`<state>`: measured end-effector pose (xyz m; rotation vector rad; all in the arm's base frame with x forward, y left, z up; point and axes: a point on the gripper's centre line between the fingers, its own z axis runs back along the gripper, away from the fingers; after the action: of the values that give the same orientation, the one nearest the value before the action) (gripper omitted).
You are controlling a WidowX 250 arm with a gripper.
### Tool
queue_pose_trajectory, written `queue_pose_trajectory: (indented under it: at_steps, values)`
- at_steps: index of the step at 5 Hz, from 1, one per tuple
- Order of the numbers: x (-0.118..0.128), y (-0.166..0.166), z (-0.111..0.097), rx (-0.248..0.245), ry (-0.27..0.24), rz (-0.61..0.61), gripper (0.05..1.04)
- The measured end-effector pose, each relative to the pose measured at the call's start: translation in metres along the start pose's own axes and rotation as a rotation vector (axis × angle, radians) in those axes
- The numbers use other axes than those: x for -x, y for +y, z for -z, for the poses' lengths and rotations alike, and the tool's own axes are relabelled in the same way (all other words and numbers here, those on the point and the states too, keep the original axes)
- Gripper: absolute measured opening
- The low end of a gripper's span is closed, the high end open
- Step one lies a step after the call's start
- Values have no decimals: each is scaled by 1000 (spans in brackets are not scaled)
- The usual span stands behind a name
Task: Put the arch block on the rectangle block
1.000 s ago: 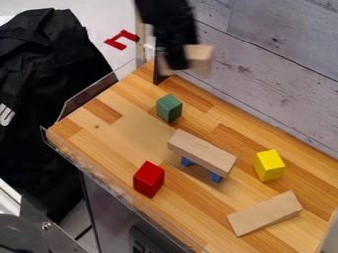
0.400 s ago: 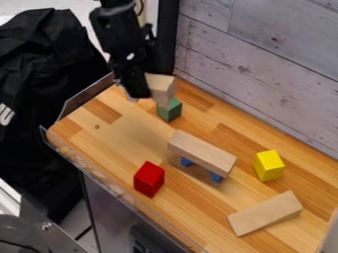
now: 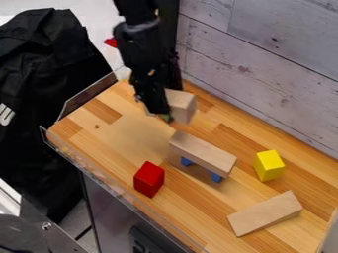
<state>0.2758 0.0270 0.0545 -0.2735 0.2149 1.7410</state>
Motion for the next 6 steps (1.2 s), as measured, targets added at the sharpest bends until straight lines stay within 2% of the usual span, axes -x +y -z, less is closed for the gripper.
queue_pose_trajectory:
  at_steps: [2,4,6]
  values:
    - [11,1,9,-19,-11,-14,572]
    - [29,3,25,-41,-43,5,572]
    - [33,4,38,-62,-80,-9,572]
